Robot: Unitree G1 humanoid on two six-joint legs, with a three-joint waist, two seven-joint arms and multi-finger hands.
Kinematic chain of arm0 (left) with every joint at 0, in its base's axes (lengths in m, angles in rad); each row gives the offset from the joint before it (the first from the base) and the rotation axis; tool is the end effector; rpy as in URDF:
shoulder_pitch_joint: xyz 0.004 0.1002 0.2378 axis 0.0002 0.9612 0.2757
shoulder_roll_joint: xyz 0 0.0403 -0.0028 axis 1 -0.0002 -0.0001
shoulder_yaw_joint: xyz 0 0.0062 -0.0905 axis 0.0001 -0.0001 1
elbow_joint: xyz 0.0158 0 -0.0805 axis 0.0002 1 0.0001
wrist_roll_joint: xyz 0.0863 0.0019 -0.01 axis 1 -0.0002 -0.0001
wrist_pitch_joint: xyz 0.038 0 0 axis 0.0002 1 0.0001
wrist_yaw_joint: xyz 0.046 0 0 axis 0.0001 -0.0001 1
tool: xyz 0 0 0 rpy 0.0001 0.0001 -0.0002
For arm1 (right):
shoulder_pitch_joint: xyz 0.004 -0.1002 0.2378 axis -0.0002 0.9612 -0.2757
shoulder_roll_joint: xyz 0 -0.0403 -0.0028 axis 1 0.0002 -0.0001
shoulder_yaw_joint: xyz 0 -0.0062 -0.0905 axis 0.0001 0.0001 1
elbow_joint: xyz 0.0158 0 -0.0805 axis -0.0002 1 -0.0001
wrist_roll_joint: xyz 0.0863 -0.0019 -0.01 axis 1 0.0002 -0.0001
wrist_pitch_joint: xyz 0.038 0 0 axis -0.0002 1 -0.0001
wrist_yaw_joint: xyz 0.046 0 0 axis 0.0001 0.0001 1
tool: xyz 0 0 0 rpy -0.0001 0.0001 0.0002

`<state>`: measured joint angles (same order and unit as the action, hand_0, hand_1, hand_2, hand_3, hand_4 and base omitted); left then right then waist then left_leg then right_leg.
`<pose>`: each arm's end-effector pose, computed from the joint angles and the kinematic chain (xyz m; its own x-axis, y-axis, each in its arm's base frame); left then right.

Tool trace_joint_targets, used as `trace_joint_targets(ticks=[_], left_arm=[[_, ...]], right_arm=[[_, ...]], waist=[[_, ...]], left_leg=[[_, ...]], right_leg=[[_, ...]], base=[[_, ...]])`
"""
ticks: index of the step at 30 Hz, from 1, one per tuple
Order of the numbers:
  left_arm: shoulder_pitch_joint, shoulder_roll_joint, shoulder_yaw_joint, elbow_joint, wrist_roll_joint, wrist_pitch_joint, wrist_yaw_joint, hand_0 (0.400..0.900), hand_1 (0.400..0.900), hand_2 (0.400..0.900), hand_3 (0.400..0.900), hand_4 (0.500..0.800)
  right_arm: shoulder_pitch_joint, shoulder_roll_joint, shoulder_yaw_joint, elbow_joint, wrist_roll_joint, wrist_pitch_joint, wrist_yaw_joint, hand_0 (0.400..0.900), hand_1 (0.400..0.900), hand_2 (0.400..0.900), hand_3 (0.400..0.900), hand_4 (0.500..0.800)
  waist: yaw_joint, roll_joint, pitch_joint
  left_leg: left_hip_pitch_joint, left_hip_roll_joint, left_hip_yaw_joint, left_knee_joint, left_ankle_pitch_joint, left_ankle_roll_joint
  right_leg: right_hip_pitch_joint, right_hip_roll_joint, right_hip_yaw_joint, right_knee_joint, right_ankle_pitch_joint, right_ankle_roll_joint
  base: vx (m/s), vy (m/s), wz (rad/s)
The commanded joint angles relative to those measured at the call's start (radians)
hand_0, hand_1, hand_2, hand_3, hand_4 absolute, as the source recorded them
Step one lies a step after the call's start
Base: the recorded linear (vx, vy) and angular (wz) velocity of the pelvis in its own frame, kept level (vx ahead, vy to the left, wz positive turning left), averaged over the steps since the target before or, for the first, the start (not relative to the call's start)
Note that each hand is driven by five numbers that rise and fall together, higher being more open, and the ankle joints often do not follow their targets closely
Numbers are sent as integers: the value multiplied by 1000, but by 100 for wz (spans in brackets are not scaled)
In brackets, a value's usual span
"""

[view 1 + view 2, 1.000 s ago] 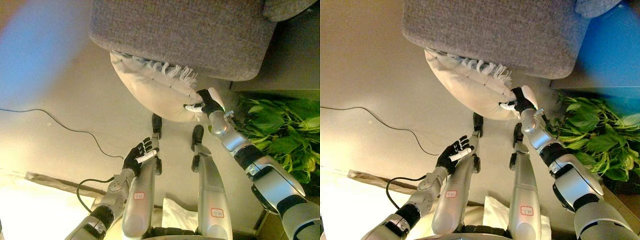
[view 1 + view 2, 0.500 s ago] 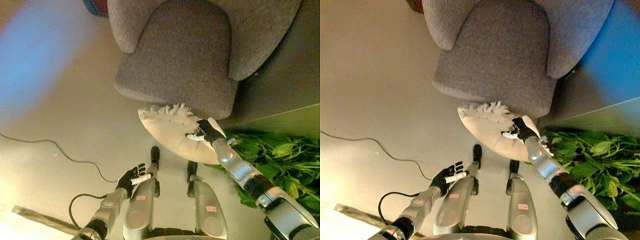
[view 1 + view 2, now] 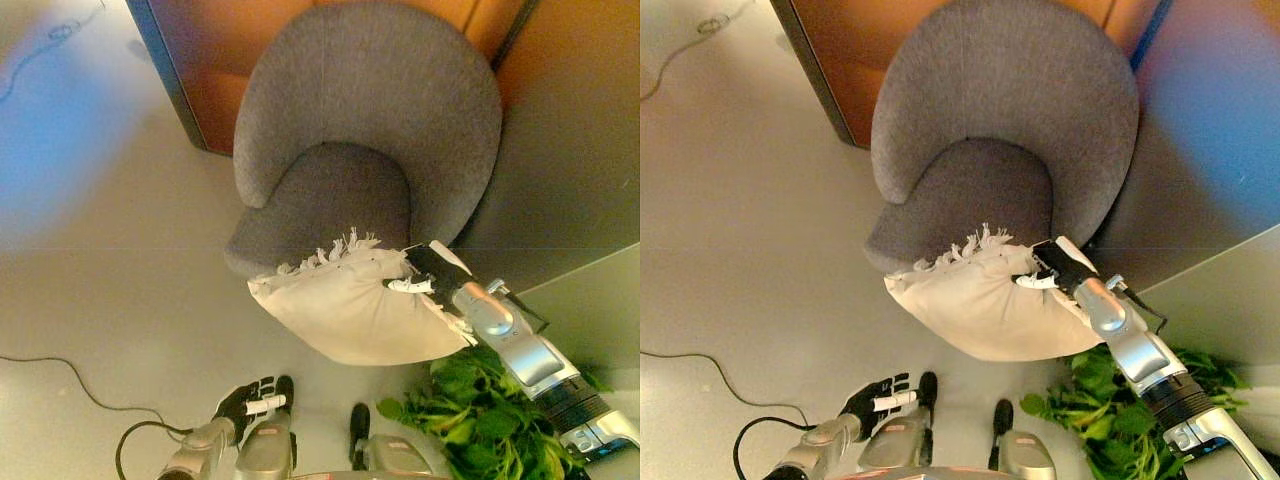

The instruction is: Pick up the pillow and put it on the sofa.

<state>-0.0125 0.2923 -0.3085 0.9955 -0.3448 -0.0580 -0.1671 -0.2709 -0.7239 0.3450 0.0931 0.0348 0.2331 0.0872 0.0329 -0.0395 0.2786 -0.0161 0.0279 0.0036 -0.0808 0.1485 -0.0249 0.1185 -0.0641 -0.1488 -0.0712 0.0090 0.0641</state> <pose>0.1063 0.2106 -0.0746 0.5661 -0.0890 -0.8195 0.1136 0.9931 -0.0293 0.2297 -0.2223 0.0961 0.9483 0.1648 -0.2712 -0.3067 0.6956 -0.6496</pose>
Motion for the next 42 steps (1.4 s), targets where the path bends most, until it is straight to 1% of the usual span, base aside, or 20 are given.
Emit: trace_joint_targets(ticks=[1, 4, 5, 7, 11, 13, 14, 15, 16, 17, 18, 19, 20, 21, 24, 27, 31, 34, 39, 42], left_arm=[[12, 4, -14, 95, 68, 2, -36, 900, 900, 900, 900, 800], [16, 7, -6, 103, 67, 6, -39, 900, 900, 900, 900, 800], [18, 9, -5, 113, 66, 6, -40, 900, 900, 900, 900, 800], [22, 6, 1, 118, 64, 9, -37, 900, 900, 900, 900, 800], [31, 11, -7, 132, 63, 13, -20, 900, 900, 900, 900, 800], [30, 15, -14, 136, 55, 16, -18, 900, 900, 900, 900, 800], [28, 21, -28, 135, 54, 23, -16, 900, 900, 900, 900, 800], [27, 22, -36, 135, 56, 30, -15, 900, 900, 900, 900, 800], [26, 21, -35, 135, 56, 30, -15, 900, 900, 900, 900, 800], [22, 32, -56, 135, 60, 40, -20, 900, 900, 900, 900, 800], [18, 40, -72, 136, 58, 45, -23, 900, 900, 900, 900, 800], [15, 40, -78, 139, 58, 47, -26, 900, 900, 900, 900, 800], [15, 44, -97, 142, 58, 43, -29, 900, 900, 900, 900, 800], [13, 46, -109, 147, 58, 40, -36, 900, 900, 900, 900, 800], [20, 48, -140, 148, 69, 33, -48, 900, 900, 900, 900, 800], [31, 57, -153, 140, 77, 30, -67, 900, 900, 900, 900, 800], [38, 61, -158, 128, 81, 23, -80, 900, 900, 900, 900, 800], [45, 60, -158, 119, 79, 20, -82, 900, 900, 900, 900, 800], [41, 55, -151, 115, 76, 28, -85, 900, 900, 900, 900, 800], [30, 49, -147, 121, 73, 34, -85, 900, 900, 900, 900, 800]], right_arm=[[-219, -105, -137, -110, 53, -30, -38, 400, 400, 400, 400, 500], [-284, -132, -141, -72, 78, -6, -10, 400, 400, 400, 400, 500], [-326, -143, -132, -41, 89, 11, 4, 400, 400, 400, 400, 500], [-389, -151, -110, 19, 89, 20, 11, 400, 400, 400, 400, 500], [-585, -156, -15, 242, 104, 25, 8, 400, 400, 400, 400, 500], [-662, -159, 31, 327, 113, 25, 12, 400, 400, 400, 400, 500], [-716, -158, 68, 403, 105, 8, 7, 400, 400, 400, 400, 500], [-767, -152, 107, 464, 106, 11, 5, 400, 400, 400, 400, 500], [-771, -152, 111, 467, 107, 10, 5, 400, 400, 400, 400, 500], [-857, -141, 177, 594, 106, 21, 25, 900, 900, 900, 900, 800], [-915, -130, 217, 689, 101, 17, 34, 900, 900, 900, 900, 800], [-952, -121, 241, 738, 93, 21, 29, 900, 900, 900, 900, 800], [-999, -103, 261, 856, 71, -16, 14, 900, 900, 900, 900, 800], [-1042, -88, 284, 927, 45, -19, 3, 900, 900, 900, 900, 800], [-1109, -68, 328, 1046, 26, -19, -14, 900, 900, 900, 900, 800], [-1139, -58, 352, 1064, 19, -13, -14, 900, 900, 900, 900, 800], [-1145, -48, 365, 1050, 21, -15, -28, 900, 900, 900, 900, 800], [-1138, -52, 368, 1027, 34, -24, -37, 900, 900, 900, 900, 800], [-1112, -61, 342, 986, 99, -20, -44, 900, 900, 900, 900, 800], [-1056, -62, 286, 944, 193, -18, -57, 900, 900, 900, 900, 800]], waist=[[19, -24, -150], [30, -28, -162], [40, -32, -172], [51, -35, -178], [97, -44, -195], [114, -44, -198], [134, -46, -203], [146, -44, -204], [144, -43, -203], [173, -44, -206], [192, -45, -208], [200, -43, -207], [221, -43, -210], [234, -41, -210], [270, -36, -213], [283, -26, -211], [278, -19, -209], [265, -18, -209], [239, -18, -216], [215, -15, -217]], left_leg=[[74, -22, 10, 13, -162, -18], [86, -21, 5, 13, -165, -19], [90, -21, 0, 12, -166, -21], [96, -22, -9, 13, -167, -23], [99, -22, -32, 15, -162, -29], [98, -23, -45, 17, -160, -32], [97, -24, -57, 17, -157, -33], [96, -25, -68, 16, -154, -35], [96, -25, -69, 16, -154, -35], [92, -27, -89, 17, -149, -38], [89, -28, -102, 18, -145, -41], [88, -30, -111, 19, -143, -41], [85, -31, -123, 20, -140, -43], [84, -33, -134, 21, -137, -44], [74, -37, -163, 20, -129, -46], [68, -41, -183, 18, -122, -46], [69, -43, -184, 15, -121, -45], [73, -43, -172, 12, -122, -44], [83, -42, -148, 10, -128, -40], [89, -42, -131, 8, -133, -37]], right_leg=[[-57, 18, -25, 94, -48, 13], [-40, 18, -34, 92, -55, 10], [-32, 17, -40, 89, -56, 9], [-19, 16, -49, 83, -57, 7], [5, 12, -81, 73, -61, 2], [12, 13, -94, 72, -65, -2], [17, 12, -106, 71, -66, -4], [22, 12, -117, 69, -67, -5], [23, 12, -118, 68, -67, -5], [31, 11, -136, 63, -66, -8], [37, 10, -149, 61, -65, -10], [41, 10, -157, 59, -66, -11], [44, 10, -169, 58, -66, -12], [47, 10, -179, 58, -67, -13], [54, 10, -203, 52, -68, -14], [56, 9, -214, 50, -68, -15], [57, 5, -214, 45, -64, -12], [56, 2, -205, 43, -62, -8], [53, -1, -186, 47, -61, -4], [48, -2, -167, 49, -59, -2]], base=[[58, -26, 9], [63, -18, 12], [79, -17, 18], [79, -20, 22], [75, -11, 31], [73, 1, 37], [84, -3, 46], [66, -5, 38], [79, -10, 50], [80, -10, 52], [100, -14, 62], [78, -7, 50], [75, -7, 46], [75, -5, 49], [51, -4, 36], [20, 11, 22], [-11, 21, 0], [-27, 27, -17], [-27, 23, -20], [-48, 18, -21]])
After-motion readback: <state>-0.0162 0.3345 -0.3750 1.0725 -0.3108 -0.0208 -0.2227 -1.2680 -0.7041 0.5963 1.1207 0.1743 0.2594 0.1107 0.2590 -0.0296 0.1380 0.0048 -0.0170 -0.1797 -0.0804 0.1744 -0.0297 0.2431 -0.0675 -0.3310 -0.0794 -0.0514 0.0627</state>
